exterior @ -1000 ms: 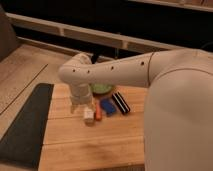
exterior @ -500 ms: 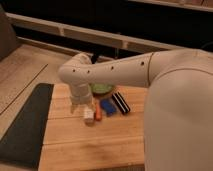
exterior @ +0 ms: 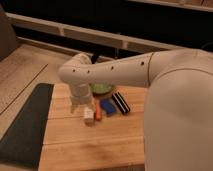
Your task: Push the eraser across the table
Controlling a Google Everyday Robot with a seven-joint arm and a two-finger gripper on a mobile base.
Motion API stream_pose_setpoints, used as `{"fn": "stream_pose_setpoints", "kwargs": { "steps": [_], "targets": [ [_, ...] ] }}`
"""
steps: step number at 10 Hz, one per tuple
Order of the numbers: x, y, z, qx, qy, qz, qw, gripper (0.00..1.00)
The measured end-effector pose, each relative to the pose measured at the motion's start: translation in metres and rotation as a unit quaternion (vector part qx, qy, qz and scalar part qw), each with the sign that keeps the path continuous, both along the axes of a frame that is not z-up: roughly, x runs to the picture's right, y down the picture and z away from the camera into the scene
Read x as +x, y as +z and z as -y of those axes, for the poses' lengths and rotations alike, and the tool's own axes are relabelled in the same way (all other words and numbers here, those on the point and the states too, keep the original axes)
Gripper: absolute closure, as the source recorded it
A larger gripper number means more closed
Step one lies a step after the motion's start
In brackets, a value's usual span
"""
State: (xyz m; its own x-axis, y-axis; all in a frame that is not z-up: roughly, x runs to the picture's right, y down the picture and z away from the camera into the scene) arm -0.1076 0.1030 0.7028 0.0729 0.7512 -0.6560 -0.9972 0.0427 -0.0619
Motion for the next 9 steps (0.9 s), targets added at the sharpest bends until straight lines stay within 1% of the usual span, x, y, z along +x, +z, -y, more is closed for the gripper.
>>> {"fn": "stream_pose_setpoints", "kwargs": {
  "steps": [3, 4, 6, 7, 9],
  "targets": [
    [0.0000, 0.0000, 0.0000, 0.000, 0.000, 0.000, 1.0000, 0.35],
    [0.0000, 0.0000, 0.0000, 0.000, 0.000, 0.000, 1.0000, 0.37],
    [0.0000, 0.0000, 0.0000, 0.000, 0.000, 0.000, 1.0000, 0.54],
    [0.0000, 0.0000, 0.0000, 0.000, 0.000, 0.000, 1.0000, 0.66],
    [0.0000, 0.0000, 0.0000, 0.000, 0.000, 0.000, 1.0000, 0.87]
  ]
}}
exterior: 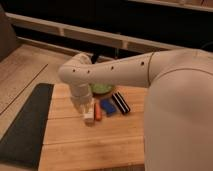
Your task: Push the eraser across the table
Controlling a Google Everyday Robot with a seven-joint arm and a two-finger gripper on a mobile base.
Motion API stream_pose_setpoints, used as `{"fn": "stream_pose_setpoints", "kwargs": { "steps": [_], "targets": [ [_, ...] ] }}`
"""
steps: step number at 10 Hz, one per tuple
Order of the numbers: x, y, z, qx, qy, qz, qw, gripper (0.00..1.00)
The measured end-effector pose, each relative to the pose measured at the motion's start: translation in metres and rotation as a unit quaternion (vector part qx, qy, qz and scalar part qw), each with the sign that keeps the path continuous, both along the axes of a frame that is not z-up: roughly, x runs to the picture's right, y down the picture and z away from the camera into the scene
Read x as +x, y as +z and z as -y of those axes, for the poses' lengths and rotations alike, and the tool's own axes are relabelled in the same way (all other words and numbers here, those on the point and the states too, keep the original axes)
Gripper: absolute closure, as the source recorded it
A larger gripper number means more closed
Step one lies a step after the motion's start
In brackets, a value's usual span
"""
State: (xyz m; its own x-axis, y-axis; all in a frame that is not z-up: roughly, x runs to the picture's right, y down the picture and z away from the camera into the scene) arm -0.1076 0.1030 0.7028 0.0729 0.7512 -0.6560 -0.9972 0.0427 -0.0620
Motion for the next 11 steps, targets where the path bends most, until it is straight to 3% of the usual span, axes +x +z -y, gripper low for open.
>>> {"fn": "stream_pose_setpoints", "kwargs": {
  "steps": [2, 4, 5, 6, 8, 9, 11],
  "targets": [
    [0.001, 0.001, 0.002, 0.003, -0.002, 0.000, 1.0000, 0.99],
    [0.010, 0.009, 0.026, 0.033, -0.026, 0.013, 0.9990, 1.00],
    [0.018, 0.015, 0.047, 0.059, -0.047, 0.027, 0.9968, 1.00],
    [0.032, 0.020, 0.077, 0.093, -0.075, 0.047, 0.9917, 1.00],
    [0.065, 0.022, 0.119, 0.136, -0.105, 0.065, 0.9829, 1.00],
    [0.076, 0.022, 0.136, 0.153, -0.118, 0.074, 0.9783, 1.00],
    [0.080, 0.021, 0.145, 0.164, -0.128, 0.079, 0.9750, 1.00]
  ]
}}
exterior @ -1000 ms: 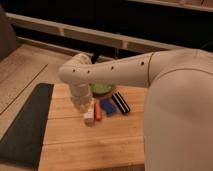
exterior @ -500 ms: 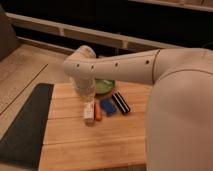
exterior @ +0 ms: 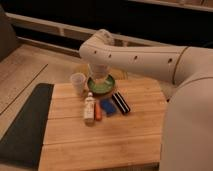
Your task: Push the eraser across the table
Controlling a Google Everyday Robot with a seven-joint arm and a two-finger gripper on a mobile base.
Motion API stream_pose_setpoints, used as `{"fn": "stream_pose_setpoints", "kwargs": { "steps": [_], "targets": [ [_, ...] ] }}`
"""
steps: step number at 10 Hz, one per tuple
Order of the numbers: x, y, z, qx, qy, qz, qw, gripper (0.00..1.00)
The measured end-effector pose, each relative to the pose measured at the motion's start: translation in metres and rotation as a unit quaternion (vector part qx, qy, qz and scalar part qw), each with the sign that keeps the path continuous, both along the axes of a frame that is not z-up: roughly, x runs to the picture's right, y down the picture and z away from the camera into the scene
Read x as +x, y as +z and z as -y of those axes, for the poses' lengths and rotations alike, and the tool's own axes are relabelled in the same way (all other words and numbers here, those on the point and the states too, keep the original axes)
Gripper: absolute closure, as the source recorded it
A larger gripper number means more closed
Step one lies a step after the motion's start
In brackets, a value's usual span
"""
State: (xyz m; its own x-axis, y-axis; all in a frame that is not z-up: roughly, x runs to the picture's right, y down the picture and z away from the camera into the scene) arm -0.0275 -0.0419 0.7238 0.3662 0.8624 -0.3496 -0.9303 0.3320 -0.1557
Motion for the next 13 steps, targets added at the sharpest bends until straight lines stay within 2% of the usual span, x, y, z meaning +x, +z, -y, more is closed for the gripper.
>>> {"fn": "stream_pose_setpoints", "kwargs": {
  "steps": [2, 3, 5, 7, 8, 11, 13],
  "targets": [
    [0.029, 0.014, -0.012, -0.017, 0.018, -0.039, 0.9989, 1.00],
    [0.053, 0.024, -0.023, -0.033, 0.030, -0.070, 0.9965, 1.00],
    [0.095, 0.055, -0.042, -0.071, 0.060, -0.127, 0.9876, 1.00],
    [0.104, 0.084, -0.052, -0.098, 0.077, -0.146, 0.9814, 1.00],
    [0.105, 0.100, -0.054, -0.107, 0.085, -0.147, 0.9797, 1.00],
    [0.089, 0.136, -0.052, -0.123, 0.092, -0.121, 0.9808, 1.00],
    [0.084, 0.140, -0.069, -0.156, 0.089, -0.116, 0.9769, 1.00]
  ]
}}
